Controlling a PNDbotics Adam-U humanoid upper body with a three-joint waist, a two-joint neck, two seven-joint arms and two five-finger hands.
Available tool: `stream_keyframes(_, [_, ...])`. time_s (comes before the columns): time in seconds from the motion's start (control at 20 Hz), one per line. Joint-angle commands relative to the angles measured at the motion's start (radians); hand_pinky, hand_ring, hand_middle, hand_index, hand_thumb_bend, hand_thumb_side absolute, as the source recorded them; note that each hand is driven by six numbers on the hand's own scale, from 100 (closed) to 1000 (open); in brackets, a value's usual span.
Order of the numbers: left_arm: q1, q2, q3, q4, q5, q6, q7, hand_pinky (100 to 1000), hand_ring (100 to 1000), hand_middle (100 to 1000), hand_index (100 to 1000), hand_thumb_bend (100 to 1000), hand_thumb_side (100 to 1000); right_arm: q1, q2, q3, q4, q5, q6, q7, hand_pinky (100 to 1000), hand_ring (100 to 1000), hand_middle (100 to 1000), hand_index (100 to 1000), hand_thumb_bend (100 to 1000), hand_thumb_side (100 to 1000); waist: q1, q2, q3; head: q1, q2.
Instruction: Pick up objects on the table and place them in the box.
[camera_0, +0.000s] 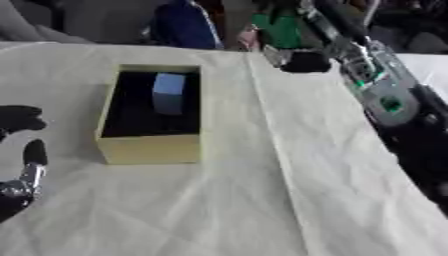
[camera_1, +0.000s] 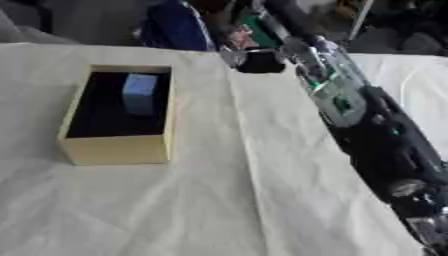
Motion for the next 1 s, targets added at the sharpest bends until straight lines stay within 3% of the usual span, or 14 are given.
stream_keyframes(0.05, [-0.008, 0.016, 0.016, -0.010, -0.004, 0.003, 0.011, 820, 713, 724, 721, 100, 261, 0.076, -0.059, -0.069, -0.126, -0.105, 0.060, -0.070, 698, 485, 550, 731, 100, 317, 0.003, -0.013, -0.006, 0.014, -0.015])
stream_keyframes(0.25, [-0.006, 0.018, 0.024, -0.012, -0.008, 0.007, 0.019, 820, 713, 724, 721, 100, 260, 0.232, -0.042, -0.137, -0.229, -0.170, 0.101, -0.118, 702, 484, 546, 730, 100, 322, 0.007, -0.007, -0.022, 0.031, -0.015])
stream_keyframes(0.5, [-0.005, 0.016, 0.027, -0.011, -0.013, 0.009, 0.023, 820, 714, 724, 720, 100, 260, 0.361, 0.016, -0.199, -0.305, -0.161, 0.116, -0.153, 712, 488, 550, 735, 100, 329, 0.009, -0.003, -0.032, 0.034, -0.010])
stream_keyframes(0.75, [-0.002, 0.016, 0.029, -0.010, -0.019, 0.011, 0.022, 820, 715, 725, 719, 100, 259, 0.449, 0.086, -0.238, -0.311, -0.137, 0.079, -0.160, 733, 493, 555, 740, 100, 329, 0.008, -0.001, -0.035, 0.037, -0.008])
stream_keyframes(1.0, [-0.002, 0.014, 0.030, -0.011, -0.021, 0.012, 0.023, 820, 716, 725, 719, 100, 258, 0.489, 0.140, -0.266, -0.311, -0.125, 0.064, -0.173, 736, 492, 553, 738, 100, 336, 0.011, 0.001, -0.039, 0.042, -0.007])
